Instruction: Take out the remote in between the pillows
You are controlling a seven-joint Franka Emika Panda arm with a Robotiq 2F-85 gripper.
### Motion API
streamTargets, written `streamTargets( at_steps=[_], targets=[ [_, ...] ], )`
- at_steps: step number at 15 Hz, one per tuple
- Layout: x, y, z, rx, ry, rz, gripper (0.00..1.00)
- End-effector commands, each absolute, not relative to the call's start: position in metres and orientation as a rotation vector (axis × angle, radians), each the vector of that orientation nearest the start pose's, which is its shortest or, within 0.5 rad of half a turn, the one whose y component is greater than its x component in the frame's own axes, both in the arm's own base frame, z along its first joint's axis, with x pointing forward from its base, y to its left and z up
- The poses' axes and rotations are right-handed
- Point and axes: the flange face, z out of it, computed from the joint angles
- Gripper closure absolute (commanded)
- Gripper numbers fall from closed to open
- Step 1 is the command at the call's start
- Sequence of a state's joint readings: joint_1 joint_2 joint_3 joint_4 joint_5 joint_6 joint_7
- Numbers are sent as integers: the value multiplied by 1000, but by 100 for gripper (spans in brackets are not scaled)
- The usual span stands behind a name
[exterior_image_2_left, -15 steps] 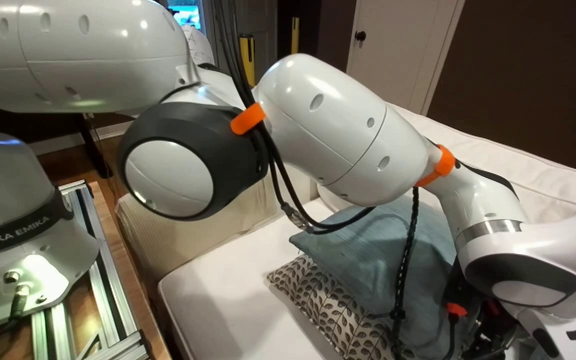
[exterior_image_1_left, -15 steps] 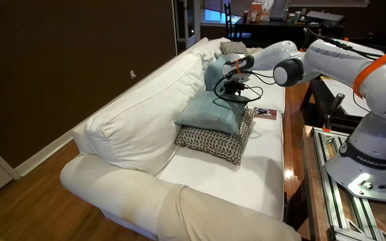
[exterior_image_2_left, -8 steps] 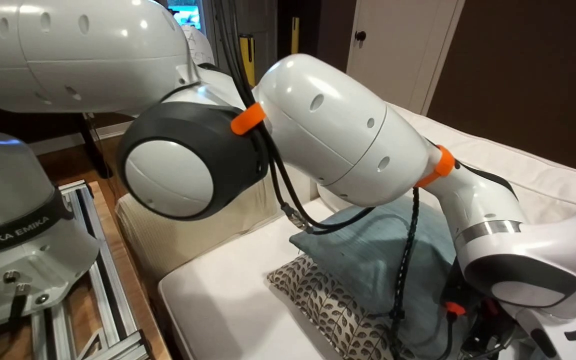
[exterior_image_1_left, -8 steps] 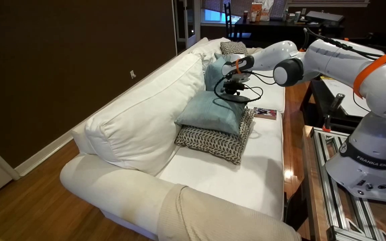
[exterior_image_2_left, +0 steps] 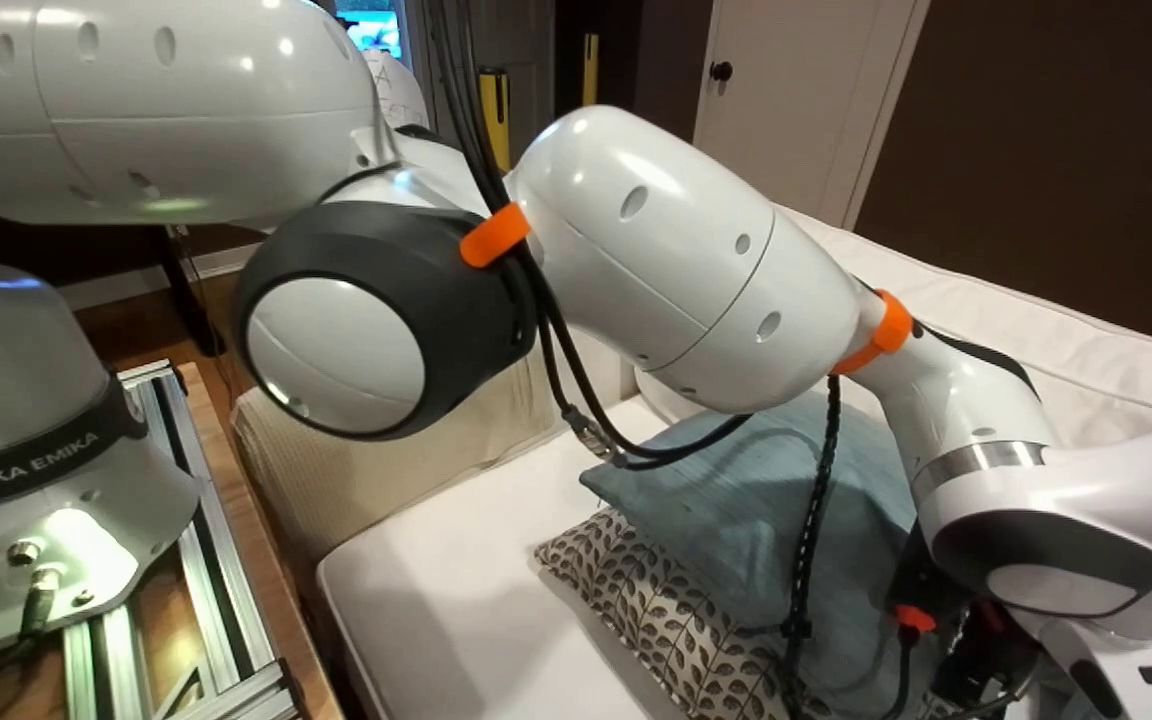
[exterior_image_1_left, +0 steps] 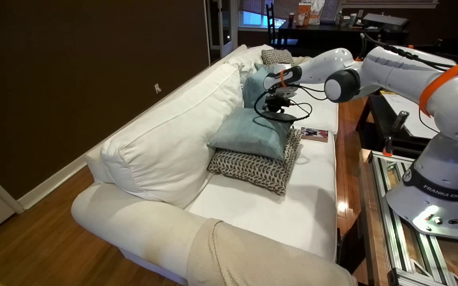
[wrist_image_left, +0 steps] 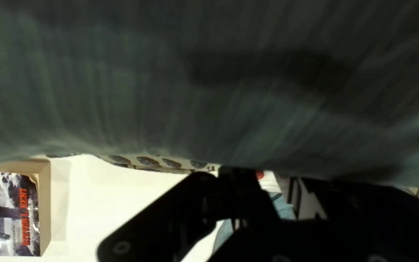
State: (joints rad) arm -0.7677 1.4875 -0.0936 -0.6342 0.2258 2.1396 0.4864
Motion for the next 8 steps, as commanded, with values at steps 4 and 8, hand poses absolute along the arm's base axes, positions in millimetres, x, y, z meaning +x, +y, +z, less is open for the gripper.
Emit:
streamTargets(
  at_steps=[4, 8],
  targets=[
    [550, -566, 40, -2331, 1988, -228, 21],
    [550, -568, 47, -2346, 1967, -205, 16]
  ],
)
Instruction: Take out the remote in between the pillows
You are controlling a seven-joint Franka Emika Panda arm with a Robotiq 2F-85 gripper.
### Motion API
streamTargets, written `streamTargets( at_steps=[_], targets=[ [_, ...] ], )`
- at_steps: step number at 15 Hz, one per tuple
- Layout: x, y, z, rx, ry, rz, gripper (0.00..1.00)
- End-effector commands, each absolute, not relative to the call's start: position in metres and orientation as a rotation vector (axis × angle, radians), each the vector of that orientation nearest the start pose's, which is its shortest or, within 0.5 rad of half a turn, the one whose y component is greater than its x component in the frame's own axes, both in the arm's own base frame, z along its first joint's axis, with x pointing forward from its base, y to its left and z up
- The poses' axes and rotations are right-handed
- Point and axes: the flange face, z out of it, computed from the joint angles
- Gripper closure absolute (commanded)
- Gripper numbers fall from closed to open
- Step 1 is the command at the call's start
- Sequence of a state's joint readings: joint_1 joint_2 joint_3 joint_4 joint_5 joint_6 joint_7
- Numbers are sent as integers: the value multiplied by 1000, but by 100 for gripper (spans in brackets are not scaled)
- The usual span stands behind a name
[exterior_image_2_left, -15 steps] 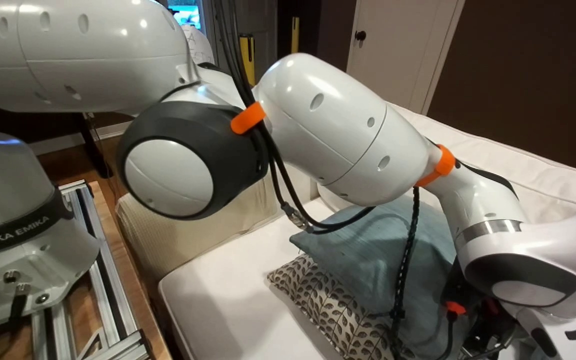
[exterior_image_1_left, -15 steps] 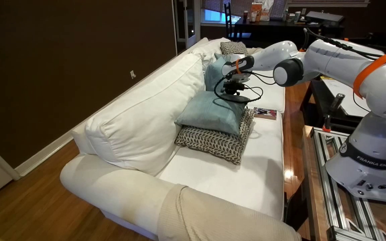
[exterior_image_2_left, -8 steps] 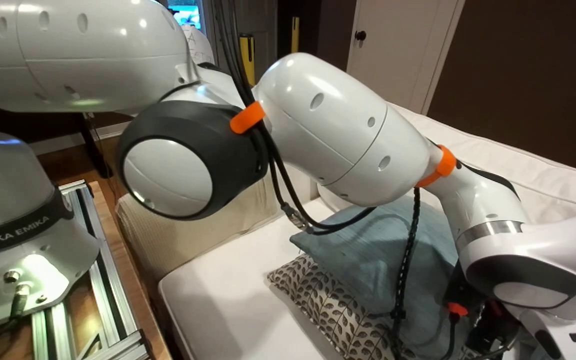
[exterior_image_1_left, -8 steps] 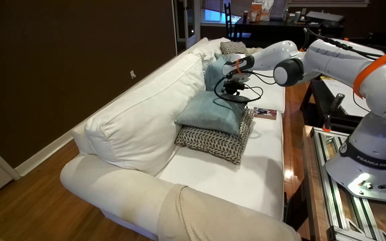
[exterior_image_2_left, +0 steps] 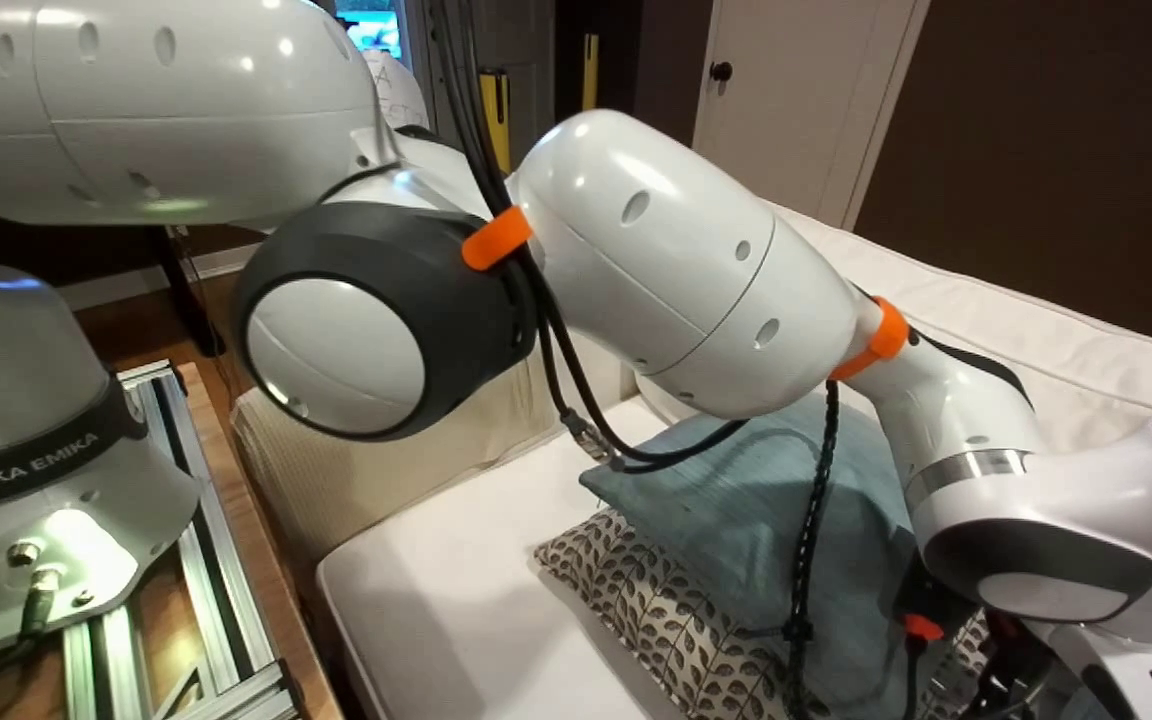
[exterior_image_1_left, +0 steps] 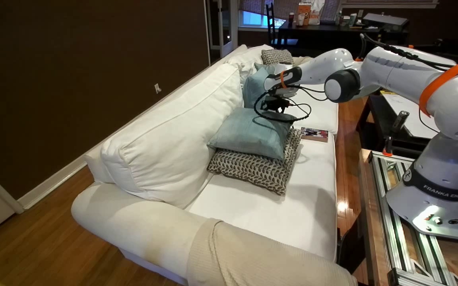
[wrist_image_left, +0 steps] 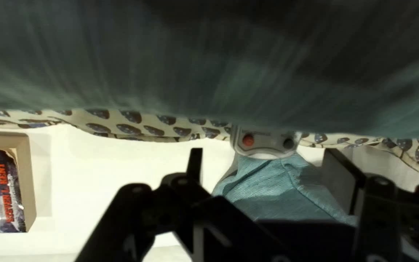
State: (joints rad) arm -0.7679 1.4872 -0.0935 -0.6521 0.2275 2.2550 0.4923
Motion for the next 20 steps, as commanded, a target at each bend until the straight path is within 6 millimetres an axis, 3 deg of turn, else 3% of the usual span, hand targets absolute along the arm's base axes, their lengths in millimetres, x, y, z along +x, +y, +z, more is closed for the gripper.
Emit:
streamTargets(
  at_steps=[1, 3, 9, 15, 20],
  targets=[
    [549, -568, 45, -2344, 1968, -199, 9],
    [549, -567, 44, -2343, 1969, -195, 0],
    [547, -563, 33, -2306, 1980, -204, 0],
    [557, -536, 9, -2320, 1880, -168, 0],
    [568, -524, 4, -2417, 1818, -249, 0]
  ],
)
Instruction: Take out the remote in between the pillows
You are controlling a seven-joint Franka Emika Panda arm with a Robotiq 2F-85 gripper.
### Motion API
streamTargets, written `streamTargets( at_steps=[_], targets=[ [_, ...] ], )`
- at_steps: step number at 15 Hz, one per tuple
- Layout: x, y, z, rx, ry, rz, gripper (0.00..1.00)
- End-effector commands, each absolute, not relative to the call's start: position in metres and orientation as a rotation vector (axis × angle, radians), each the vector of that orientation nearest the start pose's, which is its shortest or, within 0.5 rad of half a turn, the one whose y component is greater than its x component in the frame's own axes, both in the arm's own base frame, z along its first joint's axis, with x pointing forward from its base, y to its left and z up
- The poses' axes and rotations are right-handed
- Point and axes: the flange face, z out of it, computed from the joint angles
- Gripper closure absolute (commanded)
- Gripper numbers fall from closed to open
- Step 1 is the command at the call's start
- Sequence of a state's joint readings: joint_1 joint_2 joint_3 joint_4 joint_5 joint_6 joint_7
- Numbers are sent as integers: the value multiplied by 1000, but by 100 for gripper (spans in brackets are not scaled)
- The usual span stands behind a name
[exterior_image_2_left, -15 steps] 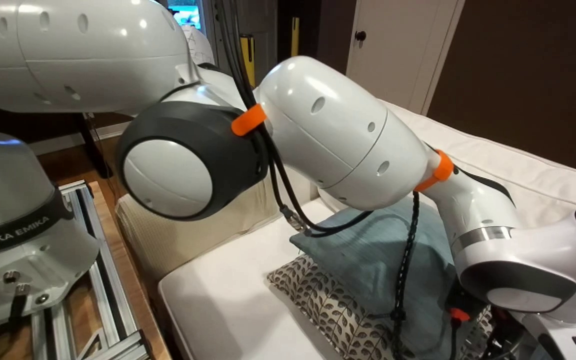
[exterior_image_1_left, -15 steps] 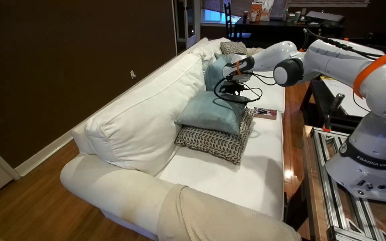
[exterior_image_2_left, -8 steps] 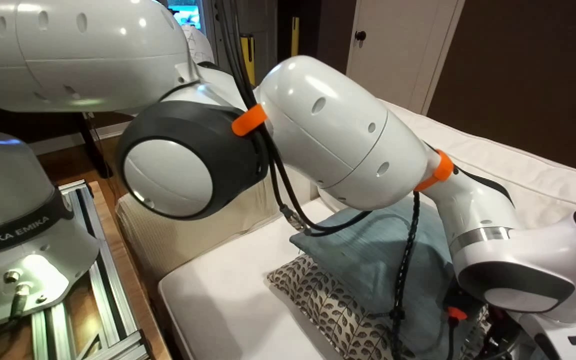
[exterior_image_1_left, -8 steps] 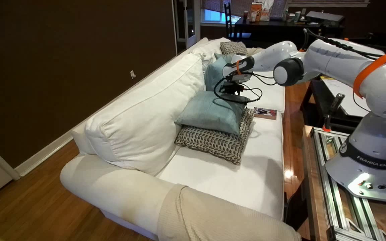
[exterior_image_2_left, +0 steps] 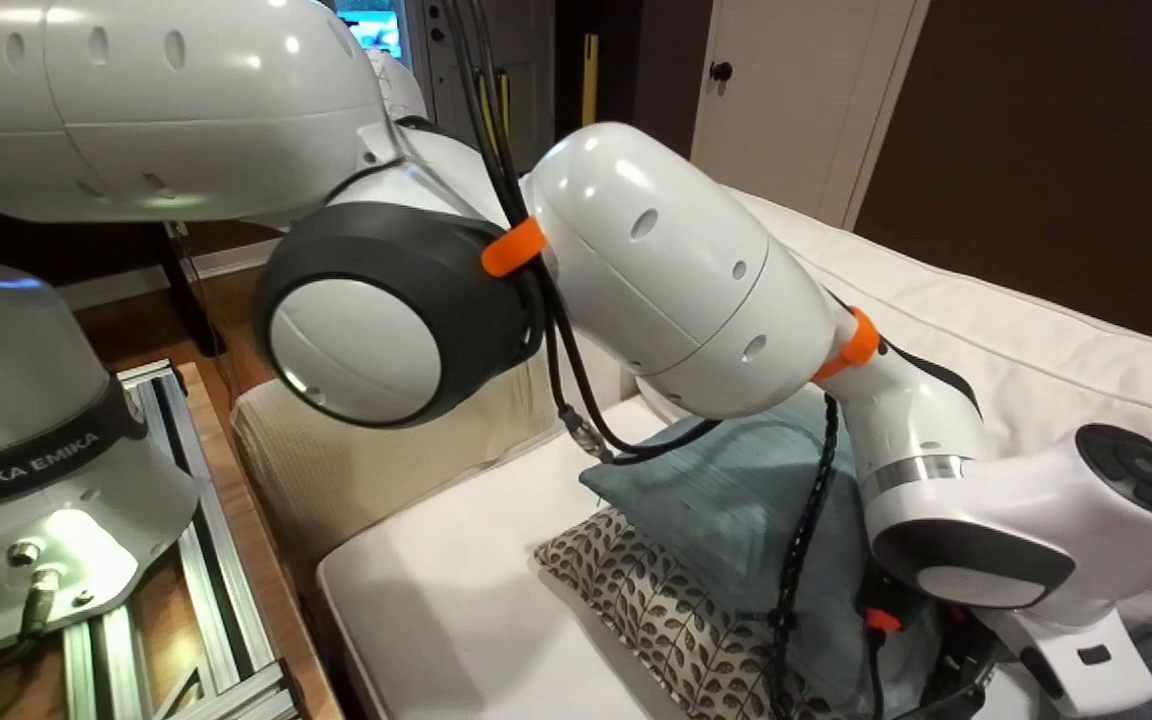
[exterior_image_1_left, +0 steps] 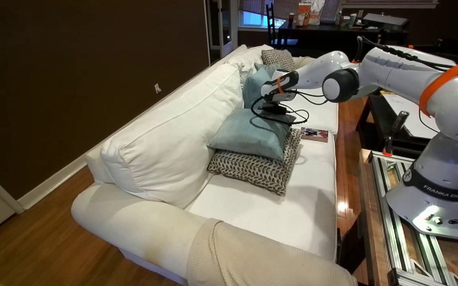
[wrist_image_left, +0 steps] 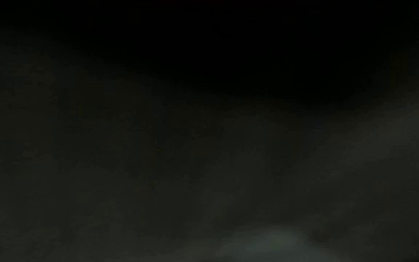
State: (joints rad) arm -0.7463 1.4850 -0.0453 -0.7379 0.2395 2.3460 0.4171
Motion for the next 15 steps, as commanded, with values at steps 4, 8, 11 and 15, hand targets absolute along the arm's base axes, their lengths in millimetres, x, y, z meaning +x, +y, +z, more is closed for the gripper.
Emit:
streamTargets(
  at_steps=[4, 8, 11, 15],
  targets=[
    [569, -520, 1, -2460, 1782, -234, 30],
    [567, -524, 2, -2476, 1796, -222, 62],
    [562, -530, 4, -2472, 1835, -227, 70],
    [553, -542, 7, -2438, 1936, -264, 70]
  ],
)
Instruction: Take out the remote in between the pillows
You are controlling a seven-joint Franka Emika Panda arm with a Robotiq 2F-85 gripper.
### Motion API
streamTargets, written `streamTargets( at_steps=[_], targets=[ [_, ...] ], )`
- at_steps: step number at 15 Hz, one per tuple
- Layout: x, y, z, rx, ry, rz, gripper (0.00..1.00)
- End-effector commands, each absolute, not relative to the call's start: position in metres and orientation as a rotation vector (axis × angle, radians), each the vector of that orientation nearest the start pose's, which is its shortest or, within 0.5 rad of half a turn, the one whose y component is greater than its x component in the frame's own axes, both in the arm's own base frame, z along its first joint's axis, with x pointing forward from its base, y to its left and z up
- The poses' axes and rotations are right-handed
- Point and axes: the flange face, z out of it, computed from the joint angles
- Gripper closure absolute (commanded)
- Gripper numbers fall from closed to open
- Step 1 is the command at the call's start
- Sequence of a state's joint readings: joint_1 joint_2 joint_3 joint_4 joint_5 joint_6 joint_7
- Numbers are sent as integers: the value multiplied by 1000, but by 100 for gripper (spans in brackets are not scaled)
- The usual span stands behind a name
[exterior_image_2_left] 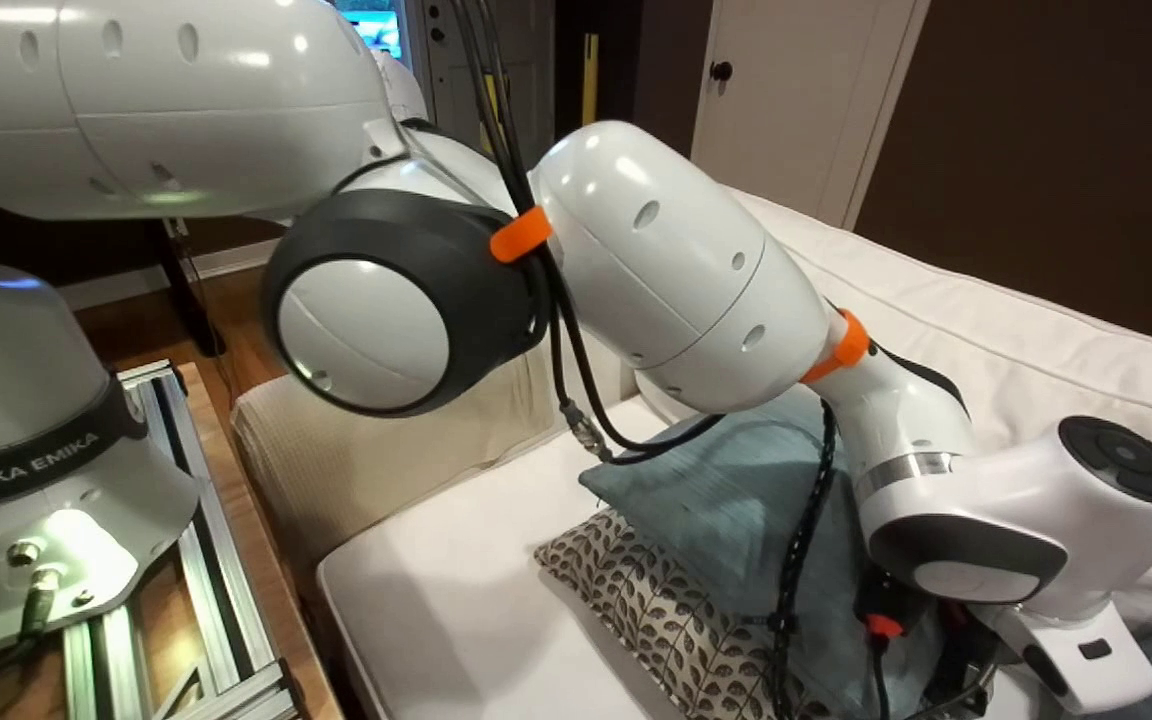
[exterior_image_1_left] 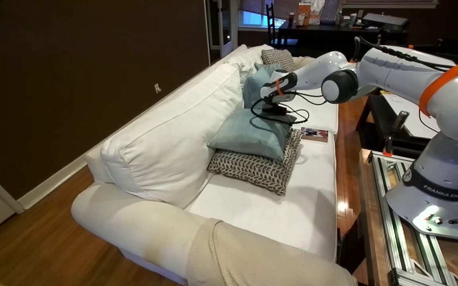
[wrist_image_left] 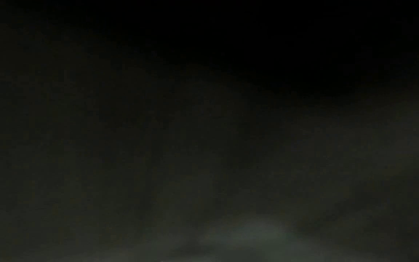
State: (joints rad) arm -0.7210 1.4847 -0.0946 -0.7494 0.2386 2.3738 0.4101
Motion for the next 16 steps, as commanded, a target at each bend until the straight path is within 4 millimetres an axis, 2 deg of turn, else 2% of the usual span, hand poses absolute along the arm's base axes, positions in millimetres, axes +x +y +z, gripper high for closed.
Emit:
streamTargets(
  at_steps=[1, 7, 12, 16],
  targets=[
    [550, -546, 8, -2422, 1962, -270, 70],
    [537, -569, 18, -2338, 2118, -432, 70],
    [526, -584, 23, -2295, 2167, -429, 70],
    [510, -600, 40, -2269, 2188, -429, 70]
  ],
)
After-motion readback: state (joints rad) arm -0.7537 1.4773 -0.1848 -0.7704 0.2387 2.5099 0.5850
